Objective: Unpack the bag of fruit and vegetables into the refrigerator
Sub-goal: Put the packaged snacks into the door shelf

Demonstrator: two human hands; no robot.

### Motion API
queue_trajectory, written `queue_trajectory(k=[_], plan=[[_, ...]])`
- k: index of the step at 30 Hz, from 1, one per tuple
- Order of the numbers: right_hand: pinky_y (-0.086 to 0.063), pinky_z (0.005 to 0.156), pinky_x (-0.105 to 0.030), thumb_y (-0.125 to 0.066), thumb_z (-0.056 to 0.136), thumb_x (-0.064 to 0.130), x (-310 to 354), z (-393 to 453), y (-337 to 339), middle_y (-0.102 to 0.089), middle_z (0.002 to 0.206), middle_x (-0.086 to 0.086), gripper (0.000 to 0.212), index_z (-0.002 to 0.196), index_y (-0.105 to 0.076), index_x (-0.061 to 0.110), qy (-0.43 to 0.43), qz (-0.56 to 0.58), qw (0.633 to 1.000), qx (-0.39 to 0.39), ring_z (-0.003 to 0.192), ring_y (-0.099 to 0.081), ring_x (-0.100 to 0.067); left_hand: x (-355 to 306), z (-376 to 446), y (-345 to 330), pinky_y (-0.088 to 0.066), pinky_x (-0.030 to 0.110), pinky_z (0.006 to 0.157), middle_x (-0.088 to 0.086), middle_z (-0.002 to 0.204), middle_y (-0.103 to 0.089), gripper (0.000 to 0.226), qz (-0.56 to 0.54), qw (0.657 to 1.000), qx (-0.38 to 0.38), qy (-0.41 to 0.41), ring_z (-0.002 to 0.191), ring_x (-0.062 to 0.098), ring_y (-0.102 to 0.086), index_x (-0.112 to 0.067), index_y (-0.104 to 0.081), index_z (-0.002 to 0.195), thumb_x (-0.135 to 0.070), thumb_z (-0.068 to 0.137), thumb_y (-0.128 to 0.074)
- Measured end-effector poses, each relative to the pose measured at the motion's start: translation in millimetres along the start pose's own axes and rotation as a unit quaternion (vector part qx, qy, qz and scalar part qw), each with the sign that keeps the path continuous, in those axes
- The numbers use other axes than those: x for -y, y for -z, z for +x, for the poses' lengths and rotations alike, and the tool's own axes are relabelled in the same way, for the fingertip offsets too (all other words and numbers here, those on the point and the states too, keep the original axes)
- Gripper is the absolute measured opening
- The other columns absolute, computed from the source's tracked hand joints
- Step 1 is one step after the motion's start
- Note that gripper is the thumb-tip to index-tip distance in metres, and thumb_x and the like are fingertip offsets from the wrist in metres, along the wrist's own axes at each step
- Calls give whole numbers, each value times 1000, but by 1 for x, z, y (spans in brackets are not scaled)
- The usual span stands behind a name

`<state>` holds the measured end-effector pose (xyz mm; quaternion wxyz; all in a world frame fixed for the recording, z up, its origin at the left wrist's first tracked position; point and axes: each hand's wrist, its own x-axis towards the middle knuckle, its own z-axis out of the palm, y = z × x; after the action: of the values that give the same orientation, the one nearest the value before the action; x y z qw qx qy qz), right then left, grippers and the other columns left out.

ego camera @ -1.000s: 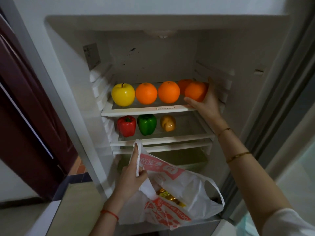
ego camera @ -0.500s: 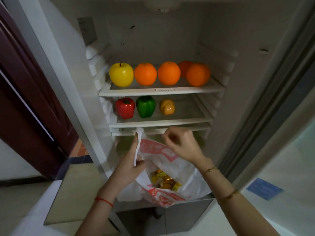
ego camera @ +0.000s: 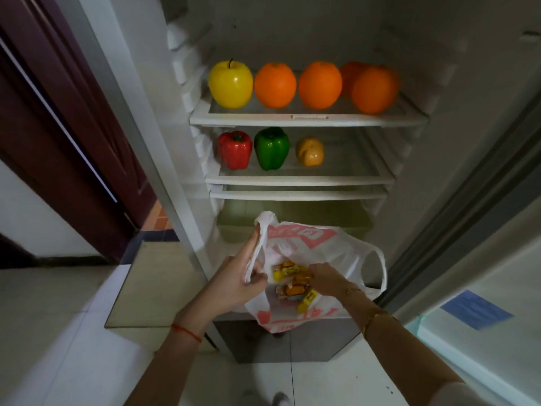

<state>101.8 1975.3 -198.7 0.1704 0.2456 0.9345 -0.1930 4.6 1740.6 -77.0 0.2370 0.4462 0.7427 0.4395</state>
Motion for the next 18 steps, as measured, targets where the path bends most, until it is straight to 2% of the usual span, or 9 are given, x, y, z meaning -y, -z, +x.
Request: queue_trajectory(k=[3, 7, 10, 12, 14, 18], plan=[[-44, 104, -36, -42, 93, 9, -18, 15, -8, -55, 135, -13, 38, 129, -55, 9, -13, -27, 1000, -8, 123, -53, -30, -2, 2, -1, -49, 22, 61, 0, 67, -58, 96, -4, 1000, 3, 8, 64, 10, -61, -42, 1, 155, -9, 90, -62], [-47, 102, -40, -42, 91, 13, -42, 34, -24, -46, 136, -11, 45, 135, -44, 14, -22, -44, 999, -20, 122, -53, -30, -5, 6, -4, -49, 20, 64, -7, 68, -60, 96, -13, 1000, 15, 13, 66, 8, -62, -44, 0, 154, -11, 90, -63], [-49, 98, -37, -45, 91, 11, -31, 24, -15, -55, 127, -9, 38, 128, -53, 15, -13, -37, 997, -63, 115, -56, -29, -4, 10, -8, -50, 22, 62, -10, 66, -59, 96, -10, 1000, 20, 20, 65, 8, -62, -44, 2, 154, -14, 90, -63], [-49, 97, -35, -47, 89, 9, -25, 25, -12, -62, 121, -7, 36, 122, -59, 16, 2, -36, 996, -79, 111, -60, -27, -1, 13, -10, -53, 31, 62, -6, 67, -58, 97, 1, 1000, 17, 26, 65, 12, -63, -49, 4, 152, -15, 90, -62], [-49, 97, -35, -49, 90, 16, -22, 30, -15, -65, 119, -3, 33, 119, -63, 22, 22, -26, 997, -74, 111, -62, -24, 1, 14, -11, -54, 37, 63, -4, 67, -57, 98, 7, 999, 16, 28, 63, 14, -61, -53, 6, 150, -15, 90, -61], [-48, 99, -35, -45, 96, 18, -9, 29, -14, -59, 133, -4, 42, 136, -52, 25, 81, -37, 994, -60, 118, -57, -24, 5, 19, -14, -55, 34, 67, -5, 73, -55, 99, 0, 999, 15, 33, 67, 12, -61, -57, 8, 148, -16, 90, -61]])
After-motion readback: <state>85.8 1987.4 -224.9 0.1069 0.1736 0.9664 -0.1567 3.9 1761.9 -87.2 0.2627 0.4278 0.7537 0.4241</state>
